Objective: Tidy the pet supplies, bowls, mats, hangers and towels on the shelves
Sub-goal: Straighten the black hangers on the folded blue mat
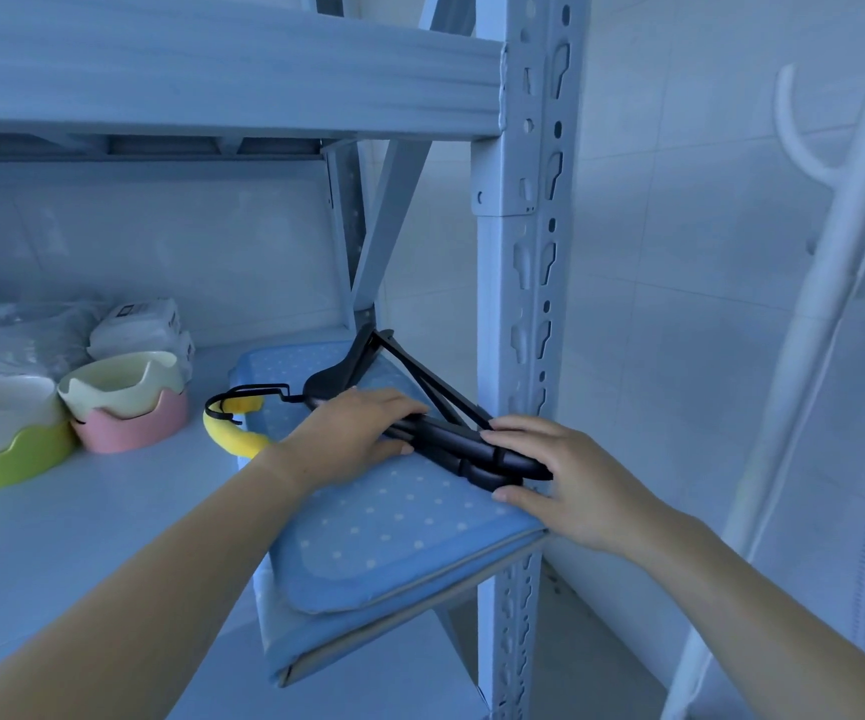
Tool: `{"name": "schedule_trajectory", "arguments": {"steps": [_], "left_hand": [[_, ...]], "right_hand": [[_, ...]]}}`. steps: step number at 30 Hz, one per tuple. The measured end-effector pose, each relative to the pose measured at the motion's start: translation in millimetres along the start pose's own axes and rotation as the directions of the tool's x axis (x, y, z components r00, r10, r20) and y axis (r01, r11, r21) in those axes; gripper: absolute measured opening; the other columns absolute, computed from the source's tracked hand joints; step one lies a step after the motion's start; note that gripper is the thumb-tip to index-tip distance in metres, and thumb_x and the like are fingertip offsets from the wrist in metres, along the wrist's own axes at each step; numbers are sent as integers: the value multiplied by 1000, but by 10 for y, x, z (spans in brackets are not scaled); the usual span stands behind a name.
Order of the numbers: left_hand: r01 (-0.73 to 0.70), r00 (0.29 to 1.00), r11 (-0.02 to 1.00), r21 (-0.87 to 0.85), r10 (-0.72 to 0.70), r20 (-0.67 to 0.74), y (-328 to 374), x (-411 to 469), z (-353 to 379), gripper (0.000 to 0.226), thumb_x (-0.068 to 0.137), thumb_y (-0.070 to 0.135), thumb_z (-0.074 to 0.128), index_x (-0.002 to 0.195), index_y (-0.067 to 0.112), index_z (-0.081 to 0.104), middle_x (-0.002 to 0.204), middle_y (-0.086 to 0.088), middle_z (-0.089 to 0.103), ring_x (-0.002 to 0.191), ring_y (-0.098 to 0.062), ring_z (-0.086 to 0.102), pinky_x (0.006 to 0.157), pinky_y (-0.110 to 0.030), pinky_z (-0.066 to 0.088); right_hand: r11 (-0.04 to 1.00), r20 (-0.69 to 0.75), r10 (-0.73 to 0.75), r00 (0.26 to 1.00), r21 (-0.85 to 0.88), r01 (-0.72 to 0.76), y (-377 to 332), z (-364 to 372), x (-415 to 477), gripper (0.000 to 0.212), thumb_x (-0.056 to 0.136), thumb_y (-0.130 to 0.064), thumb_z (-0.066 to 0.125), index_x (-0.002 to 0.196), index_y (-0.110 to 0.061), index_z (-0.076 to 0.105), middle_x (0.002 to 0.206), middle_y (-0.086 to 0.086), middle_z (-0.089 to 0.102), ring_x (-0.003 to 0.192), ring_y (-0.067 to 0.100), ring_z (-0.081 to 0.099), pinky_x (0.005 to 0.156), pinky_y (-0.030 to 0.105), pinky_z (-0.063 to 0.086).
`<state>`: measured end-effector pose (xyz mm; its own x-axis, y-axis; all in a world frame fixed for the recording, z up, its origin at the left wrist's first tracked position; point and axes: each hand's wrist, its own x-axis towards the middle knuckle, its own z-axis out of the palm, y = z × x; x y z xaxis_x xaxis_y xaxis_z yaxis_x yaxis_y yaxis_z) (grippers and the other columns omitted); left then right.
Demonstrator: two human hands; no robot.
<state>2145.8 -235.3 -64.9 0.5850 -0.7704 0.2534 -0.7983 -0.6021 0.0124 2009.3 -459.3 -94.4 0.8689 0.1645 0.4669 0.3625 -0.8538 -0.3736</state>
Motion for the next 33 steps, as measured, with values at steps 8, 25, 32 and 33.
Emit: {"name": "schedule_trajectory", "arguments": {"steps": [8,25,32,33], "left_hand": [[-71,997,992,-107,68,-26,326,-139,-92,47,91,36,55,137,32,43,138,14,42,123,-5,41,102,-21,33],[84,996,990,-110,-87,-25,694,-677,-193,31,88,49,52,116,38,58,123,20,53,115,-5,47,94,-31,43],[175,984,981,-79,-173,32,895,-816,-158,34,88,55,48,116,38,58,123,18,53,115,-8,46,90,-28,41],[190,982,977,-93,-187,42,936,-843,-158,36,87,57,49,115,37,60,120,16,56,112,-9,48,89,-28,42]], "right_hand": [[999,-35,-12,999,37,13,-33,44,-33,50,84,-24,68,131,-21,52,132,-12,53,120,1,47,95,-4,22],[992,-186,7,983,-120,-30,-258,158,-122,43,84,-11,66,125,-10,57,119,0,54,108,17,53,85,16,36],[996,-203,21,979,-81,-38,-279,147,-200,40,85,-7,64,124,-10,58,128,1,58,116,19,54,99,24,40],[996,-202,27,979,-74,-42,-266,140,-210,40,85,-7,64,124,-10,58,129,1,58,118,18,54,100,21,37]]}}
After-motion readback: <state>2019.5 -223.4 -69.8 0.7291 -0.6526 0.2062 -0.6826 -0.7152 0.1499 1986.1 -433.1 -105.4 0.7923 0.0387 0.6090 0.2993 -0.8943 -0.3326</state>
